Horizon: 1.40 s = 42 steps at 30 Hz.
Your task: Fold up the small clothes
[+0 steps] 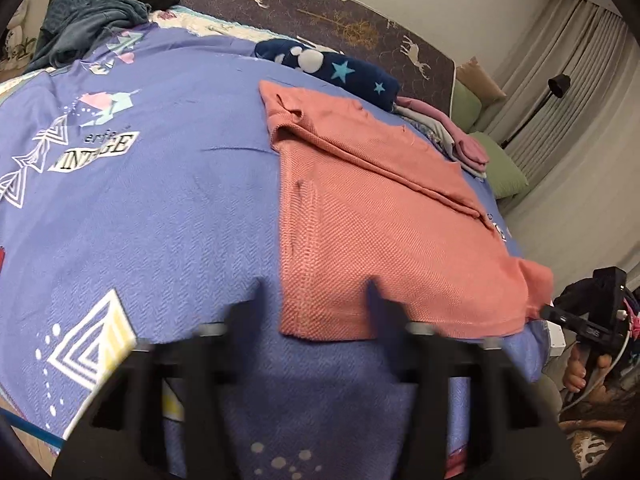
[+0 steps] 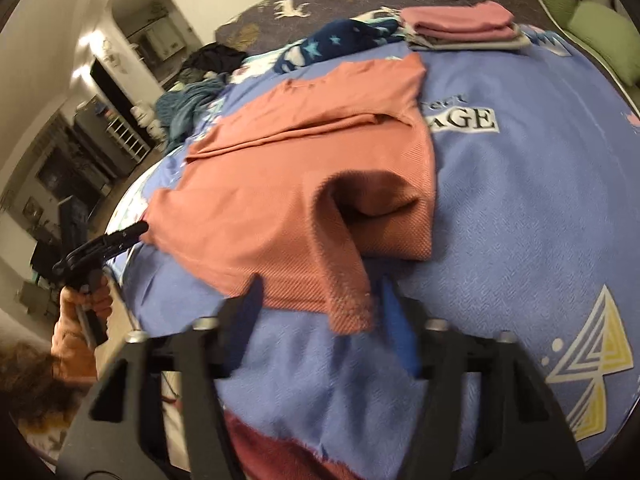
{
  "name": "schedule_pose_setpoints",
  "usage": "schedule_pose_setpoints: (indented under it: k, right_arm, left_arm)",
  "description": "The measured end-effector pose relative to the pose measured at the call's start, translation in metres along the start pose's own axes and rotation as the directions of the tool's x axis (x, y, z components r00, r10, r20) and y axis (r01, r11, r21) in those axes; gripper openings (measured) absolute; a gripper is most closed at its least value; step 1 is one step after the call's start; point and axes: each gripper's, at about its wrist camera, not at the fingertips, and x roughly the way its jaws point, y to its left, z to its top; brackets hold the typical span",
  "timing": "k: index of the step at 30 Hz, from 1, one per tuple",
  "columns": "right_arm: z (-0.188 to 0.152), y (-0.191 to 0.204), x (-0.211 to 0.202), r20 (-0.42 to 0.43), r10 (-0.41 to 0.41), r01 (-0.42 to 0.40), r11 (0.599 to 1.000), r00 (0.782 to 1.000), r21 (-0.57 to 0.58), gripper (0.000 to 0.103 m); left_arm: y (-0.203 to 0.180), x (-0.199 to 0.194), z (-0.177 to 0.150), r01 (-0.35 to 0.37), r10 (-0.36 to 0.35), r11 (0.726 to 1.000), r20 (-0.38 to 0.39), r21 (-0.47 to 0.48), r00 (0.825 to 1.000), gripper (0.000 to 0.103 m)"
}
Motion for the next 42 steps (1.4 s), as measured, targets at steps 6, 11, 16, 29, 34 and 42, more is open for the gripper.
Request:
schedule_pose_setpoints:
  k: [6, 11, 16, 29, 34, 42]
  right_arm:
    - [0.015, -0.006, -0.03, 0.091, 0.155, -0.162, 0.984, 0.984, 0.071, 0.005]
    - [0.065, -0.015, -0.061, 0.226, 0.307, -0.337, 0.935, 0.924, 0.108, 0.005]
    - [0.129, -0.019, -0.061, 0.309, 0.253, -0.302, 0.946, 0.917, 0.12, 0.005]
    - [0.24, -0.063, 0.084, 0.178, -0.084, 0.05, 0.982, 0.981, 0.184, 0.025]
    - [0.234, -0.085, 0.125, 0.118, -0.158, 0.143, 0.982, 0.98, 0.12, 0.047]
    - [0.241, -0.091, 0.137, 0.083, -0.187, 0.195, 0.976, 0.979, -0.096, 0.06]
  left_arm:
    - [-0.021, -0.035, 0.013, 0.097, -0.098, 0.995, 0.103, 0.013, 0.99, 0.01]
    - [-0.045, -0.063, 0.057, 0.202, -0.205, 0.979, 0.23, 0.036, 0.951, 0.004]
    - [-0.071, -0.058, 0.114, 0.171, -0.187, 0.982, 0.309, 0.079, 0.933, 0.004]
    - [-0.032, 0.086, 0.22, -0.145, 0.146, 0.989, 0.192, -0.016, 0.971, 0.018]
    - [0.01, 0.124, 0.211, -0.137, 0.149, 0.986, 0.124, -0.095, 0.981, 0.046]
    - [0.006, 0.154, 0.214, -0.164, 0.164, 0.982, 0.005, 0.092, 0.986, 0.057]
